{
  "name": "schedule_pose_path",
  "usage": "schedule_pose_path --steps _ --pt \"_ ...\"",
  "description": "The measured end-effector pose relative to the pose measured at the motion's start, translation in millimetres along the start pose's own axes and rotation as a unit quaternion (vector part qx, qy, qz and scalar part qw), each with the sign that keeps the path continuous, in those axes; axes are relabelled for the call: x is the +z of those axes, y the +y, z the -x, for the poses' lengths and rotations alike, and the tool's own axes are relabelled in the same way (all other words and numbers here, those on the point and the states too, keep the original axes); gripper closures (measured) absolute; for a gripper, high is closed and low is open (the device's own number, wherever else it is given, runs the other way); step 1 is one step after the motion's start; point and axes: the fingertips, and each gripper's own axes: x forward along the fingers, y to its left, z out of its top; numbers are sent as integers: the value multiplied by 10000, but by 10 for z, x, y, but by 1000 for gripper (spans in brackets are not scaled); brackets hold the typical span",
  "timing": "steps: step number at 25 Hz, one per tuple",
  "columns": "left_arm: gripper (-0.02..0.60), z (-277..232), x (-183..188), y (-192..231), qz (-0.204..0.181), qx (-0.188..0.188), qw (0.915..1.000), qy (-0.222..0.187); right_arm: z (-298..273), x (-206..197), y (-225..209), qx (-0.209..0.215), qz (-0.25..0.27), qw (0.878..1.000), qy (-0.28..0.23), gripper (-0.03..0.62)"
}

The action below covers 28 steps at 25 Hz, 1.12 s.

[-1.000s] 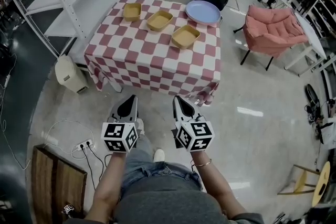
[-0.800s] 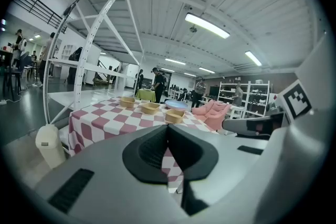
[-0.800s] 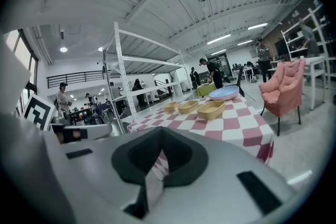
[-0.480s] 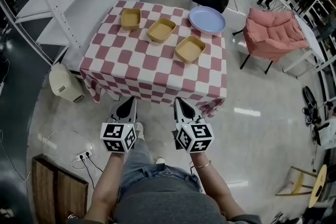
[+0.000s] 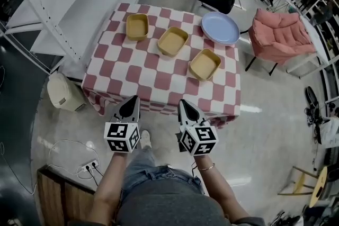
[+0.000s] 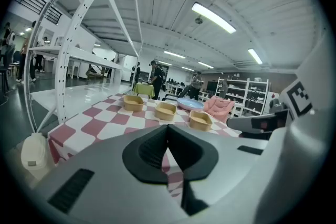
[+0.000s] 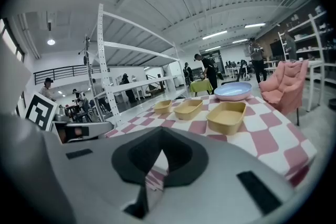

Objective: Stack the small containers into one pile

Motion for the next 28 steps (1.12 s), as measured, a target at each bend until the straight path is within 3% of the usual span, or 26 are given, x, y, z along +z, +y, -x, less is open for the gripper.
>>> schedule_pose_path --steps 8,14,21,28 --pt "565 -401 267 589 45 -36 10000 56 -610 186 115 -179 -21 9998 47 585" --pt "565 -656 307 805 45 -226 9996 178 -917 231 140 -355 -67 9993 84 585" --pt "565 -943 286 783 75 -472 9983 343 -988 275 -30 -646 -110 9978 102 585" --pt "565 -1284 256 379 -85 -1043 9930 546 -827 255 -450 -1178 -339 9924 43 583"
